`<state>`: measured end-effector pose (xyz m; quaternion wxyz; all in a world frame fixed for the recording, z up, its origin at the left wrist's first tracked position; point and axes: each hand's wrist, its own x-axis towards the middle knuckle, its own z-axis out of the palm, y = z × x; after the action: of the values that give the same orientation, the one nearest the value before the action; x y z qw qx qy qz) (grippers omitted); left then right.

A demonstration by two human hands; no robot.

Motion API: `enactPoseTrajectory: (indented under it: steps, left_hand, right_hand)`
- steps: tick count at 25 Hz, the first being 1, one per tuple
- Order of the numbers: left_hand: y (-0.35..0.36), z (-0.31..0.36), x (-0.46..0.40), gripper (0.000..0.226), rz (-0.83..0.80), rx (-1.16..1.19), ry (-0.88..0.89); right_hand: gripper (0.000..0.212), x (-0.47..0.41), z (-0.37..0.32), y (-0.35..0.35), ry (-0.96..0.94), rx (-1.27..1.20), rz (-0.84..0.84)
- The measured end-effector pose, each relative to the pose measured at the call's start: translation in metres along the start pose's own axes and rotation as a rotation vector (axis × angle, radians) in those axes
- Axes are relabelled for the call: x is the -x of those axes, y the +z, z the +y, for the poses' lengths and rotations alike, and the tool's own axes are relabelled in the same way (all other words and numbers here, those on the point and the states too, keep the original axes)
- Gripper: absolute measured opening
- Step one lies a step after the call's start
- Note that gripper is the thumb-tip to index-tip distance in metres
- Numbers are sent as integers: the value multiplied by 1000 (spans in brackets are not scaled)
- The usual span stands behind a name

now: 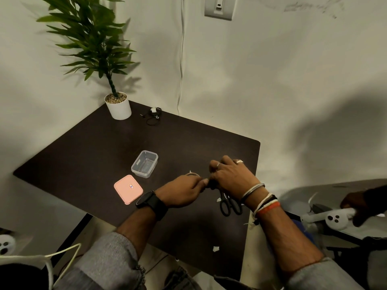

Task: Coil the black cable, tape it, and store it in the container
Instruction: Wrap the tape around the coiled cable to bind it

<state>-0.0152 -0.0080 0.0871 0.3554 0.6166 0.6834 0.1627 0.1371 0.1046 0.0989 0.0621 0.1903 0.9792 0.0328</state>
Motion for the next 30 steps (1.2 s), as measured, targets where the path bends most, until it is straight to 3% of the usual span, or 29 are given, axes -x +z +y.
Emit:
enactPoseTrajectory:
  steps: [4, 8, 10, 12, 15, 22, 26, 30]
  left_hand:
    - [3, -8, -1, 42, 98, 172, -19]
    - [13, -16, -2, 39, 258, 455, -72]
    - [18, -16, -2, 41, 299, 529, -88]
    - [23, -11, -3, 43, 329, 556, -83]
    - [25, -1, -3, 42, 355, 598, -92]
    - [15, 8, 3, 47, 394, 575, -127]
    - [16, 15, 5, 43, 409, 640, -135]
    - [18, 19, 3, 43, 443, 649, -123]
  right_hand:
    - [35, 13, 11, 2, 212, -206, 70]
    - [37, 39, 1, 22, 568, -970, 558]
    - [36, 42, -19, 29, 538, -1483, 662]
    - [44, 38, -36, 33, 422, -1771, 646]
    - [48, 25, -52, 34, 341, -1858, 645]
    - [16, 23, -55, 33, 434, -1890, 699]
    - [12, 20, -64, 32, 457, -2100, 661]
    - [11, 15, -67, 33, 483, -2107, 659]
